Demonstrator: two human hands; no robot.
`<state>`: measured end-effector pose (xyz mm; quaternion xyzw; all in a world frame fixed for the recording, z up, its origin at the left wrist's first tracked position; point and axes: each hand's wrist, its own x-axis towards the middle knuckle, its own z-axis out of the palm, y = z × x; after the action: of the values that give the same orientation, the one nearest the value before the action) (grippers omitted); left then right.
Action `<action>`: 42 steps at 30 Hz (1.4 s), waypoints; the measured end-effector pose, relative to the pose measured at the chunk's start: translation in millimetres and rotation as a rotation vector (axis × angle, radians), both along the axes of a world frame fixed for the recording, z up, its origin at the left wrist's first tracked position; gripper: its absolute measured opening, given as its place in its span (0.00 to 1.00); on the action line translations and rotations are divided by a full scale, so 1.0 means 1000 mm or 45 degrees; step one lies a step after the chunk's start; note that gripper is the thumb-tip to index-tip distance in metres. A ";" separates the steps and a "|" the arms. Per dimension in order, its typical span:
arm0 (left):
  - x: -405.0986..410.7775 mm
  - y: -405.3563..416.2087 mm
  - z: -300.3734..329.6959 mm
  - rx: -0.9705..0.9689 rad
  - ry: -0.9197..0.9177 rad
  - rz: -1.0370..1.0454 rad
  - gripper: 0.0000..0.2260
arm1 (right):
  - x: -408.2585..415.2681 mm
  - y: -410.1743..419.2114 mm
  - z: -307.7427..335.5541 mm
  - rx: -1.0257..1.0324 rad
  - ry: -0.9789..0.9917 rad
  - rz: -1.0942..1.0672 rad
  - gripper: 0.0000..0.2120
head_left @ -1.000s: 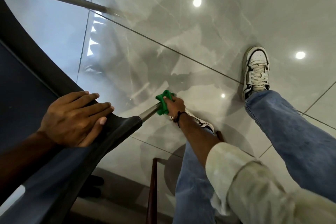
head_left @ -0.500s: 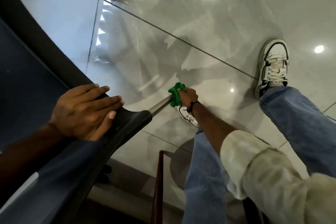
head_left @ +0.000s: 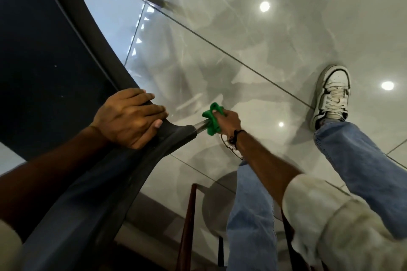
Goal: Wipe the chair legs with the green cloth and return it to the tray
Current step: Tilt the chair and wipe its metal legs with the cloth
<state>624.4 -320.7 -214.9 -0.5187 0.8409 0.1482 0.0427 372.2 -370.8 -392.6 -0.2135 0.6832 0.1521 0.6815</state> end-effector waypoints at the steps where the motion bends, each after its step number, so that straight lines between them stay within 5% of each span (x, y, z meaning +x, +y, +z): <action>1: 0.001 0.001 -0.001 -0.004 0.000 -0.006 0.15 | 0.001 -0.001 -0.009 0.020 0.021 -0.019 0.19; 7: 0.003 0.001 -0.003 -0.054 -0.008 -0.014 0.16 | 0.000 -0.006 0.000 -0.030 0.096 0.181 0.21; 14: -0.003 -0.011 0.016 0.021 -0.172 0.016 0.17 | -0.015 -0.064 0.097 0.189 -0.230 -0.105 0.18; 19: 0.010 -0.043 0.035 0.121 -0.294 0.457 0.24 | -0.005 -0.119 0.127 0.254 -0.292 -0.102 0.15; 22: 0.023 -0.057 0.033 0.237 -0.360 0.621 0.27 | 0.012 -0.124 0.115 0.186 -0.286 0.249 0.12; 27: 0.024 -0.048 0.013 0.072 -0.372 0.555 0.22 | 0.038 -0.092 0.093 0.003 -0.335 1.005 0.20; 32: 0.026 -0.047 0.012 -0.007 -0.320 0.560 0.20 | 0.046 -0.088 0.083 -0.017 -0.280 1.235 0.21; 37: 0.027 -0.046 0.009 -0.055 -0.292 0.554 0.19 | 0.076 -0.081 0.078 -0.031 -0.278 1.479 0.45; 42: 0.029 -0.044 0.007 -0.100 -0.264 0.549 0.20 | 0.084 -0.080 0.068 -0.091 -0.267 1.647 0.35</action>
<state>652.9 -364.8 -207.6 -0.6999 0.7070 0.0668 0.0760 455.8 -450.5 -325.0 -0.6175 0.3516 0.4868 0.5080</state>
